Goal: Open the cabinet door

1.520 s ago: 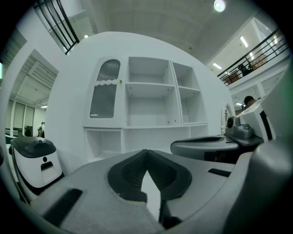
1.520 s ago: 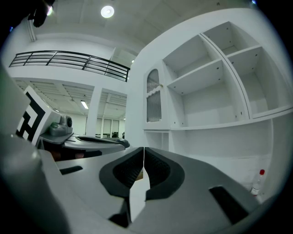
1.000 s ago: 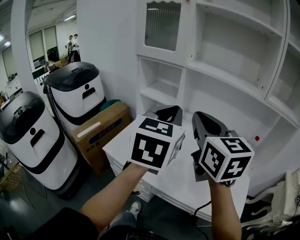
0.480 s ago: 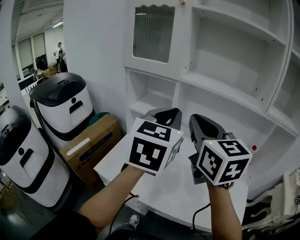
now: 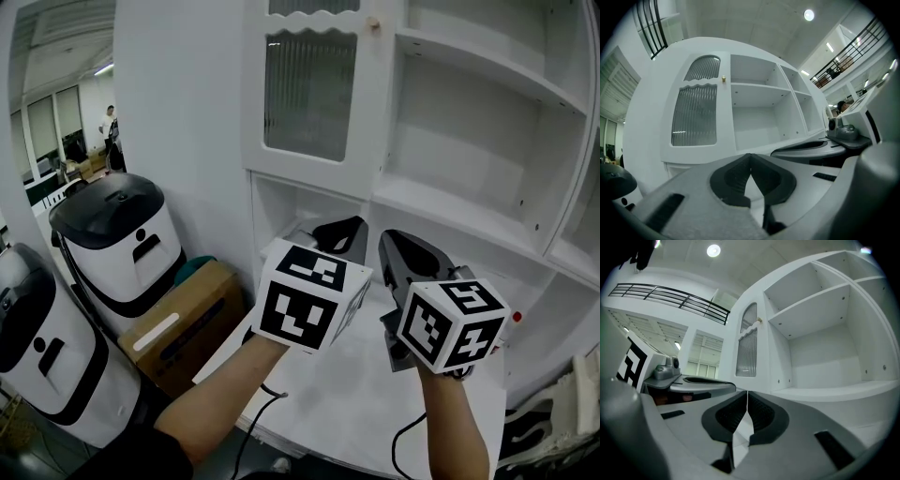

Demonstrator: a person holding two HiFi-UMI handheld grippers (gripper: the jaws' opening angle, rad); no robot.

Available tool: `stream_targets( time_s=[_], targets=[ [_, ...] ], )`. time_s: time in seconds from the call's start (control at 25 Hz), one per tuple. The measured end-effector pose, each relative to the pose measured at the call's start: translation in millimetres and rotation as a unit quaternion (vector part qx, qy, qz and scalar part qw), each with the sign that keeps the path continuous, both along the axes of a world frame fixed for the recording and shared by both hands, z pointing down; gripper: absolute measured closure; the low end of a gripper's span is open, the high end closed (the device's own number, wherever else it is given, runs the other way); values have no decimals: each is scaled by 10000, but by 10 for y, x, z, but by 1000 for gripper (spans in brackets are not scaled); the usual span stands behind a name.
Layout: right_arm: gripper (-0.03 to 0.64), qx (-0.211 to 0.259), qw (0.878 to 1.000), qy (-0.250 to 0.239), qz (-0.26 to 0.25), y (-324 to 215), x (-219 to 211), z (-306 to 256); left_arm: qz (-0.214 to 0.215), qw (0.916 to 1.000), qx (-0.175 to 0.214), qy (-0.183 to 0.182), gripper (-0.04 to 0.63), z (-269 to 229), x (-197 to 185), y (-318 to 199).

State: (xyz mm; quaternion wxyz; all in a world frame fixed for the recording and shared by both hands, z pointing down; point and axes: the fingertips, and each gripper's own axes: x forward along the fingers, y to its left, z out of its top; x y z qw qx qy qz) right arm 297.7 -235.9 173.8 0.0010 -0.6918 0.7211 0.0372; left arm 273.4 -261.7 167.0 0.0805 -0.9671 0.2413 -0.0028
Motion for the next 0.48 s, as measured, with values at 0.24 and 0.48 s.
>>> stream_targets(
  time_s=[0.24,0.48],
  targets=[
    [595,188,9998,28,5,-284,-52,-246,136,9993,340,62,588,-273,-10,-276],
    [595,293,9995,111,89,-500,-29,-408,278,9972,686,110,586,-530,35,-497]
  ],
)
